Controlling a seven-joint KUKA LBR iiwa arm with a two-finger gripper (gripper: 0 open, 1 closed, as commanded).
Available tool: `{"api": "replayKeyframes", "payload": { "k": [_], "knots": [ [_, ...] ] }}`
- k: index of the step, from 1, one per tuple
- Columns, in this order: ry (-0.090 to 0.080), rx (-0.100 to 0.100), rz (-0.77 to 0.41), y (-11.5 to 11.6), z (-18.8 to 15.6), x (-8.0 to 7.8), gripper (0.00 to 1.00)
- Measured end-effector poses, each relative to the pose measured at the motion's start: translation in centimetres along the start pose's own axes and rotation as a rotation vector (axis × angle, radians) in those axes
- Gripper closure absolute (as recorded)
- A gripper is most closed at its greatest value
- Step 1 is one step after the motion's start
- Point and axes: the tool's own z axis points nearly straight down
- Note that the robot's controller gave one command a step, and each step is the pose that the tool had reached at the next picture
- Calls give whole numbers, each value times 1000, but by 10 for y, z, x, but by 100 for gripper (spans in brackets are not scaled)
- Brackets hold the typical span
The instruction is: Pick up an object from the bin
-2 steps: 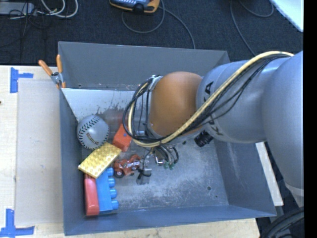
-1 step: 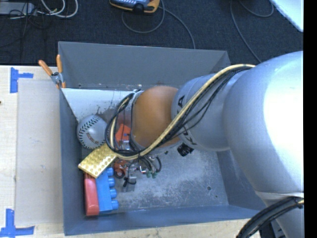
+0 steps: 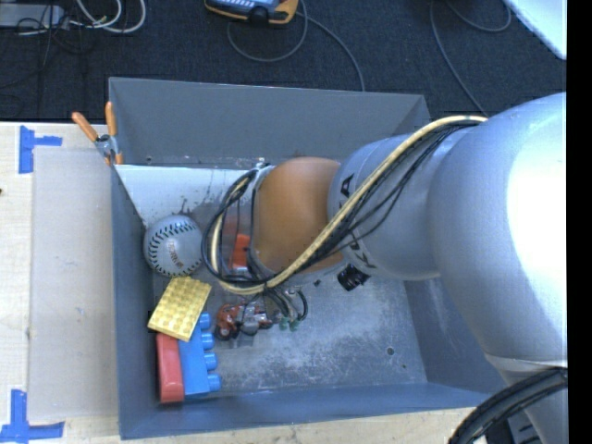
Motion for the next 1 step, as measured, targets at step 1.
{"api": "replayKeyframes", "payload": {
  "k": [1],
  "knots": [
    [0, 0, 1, 0, 0, 0, 100]
  ]
}}
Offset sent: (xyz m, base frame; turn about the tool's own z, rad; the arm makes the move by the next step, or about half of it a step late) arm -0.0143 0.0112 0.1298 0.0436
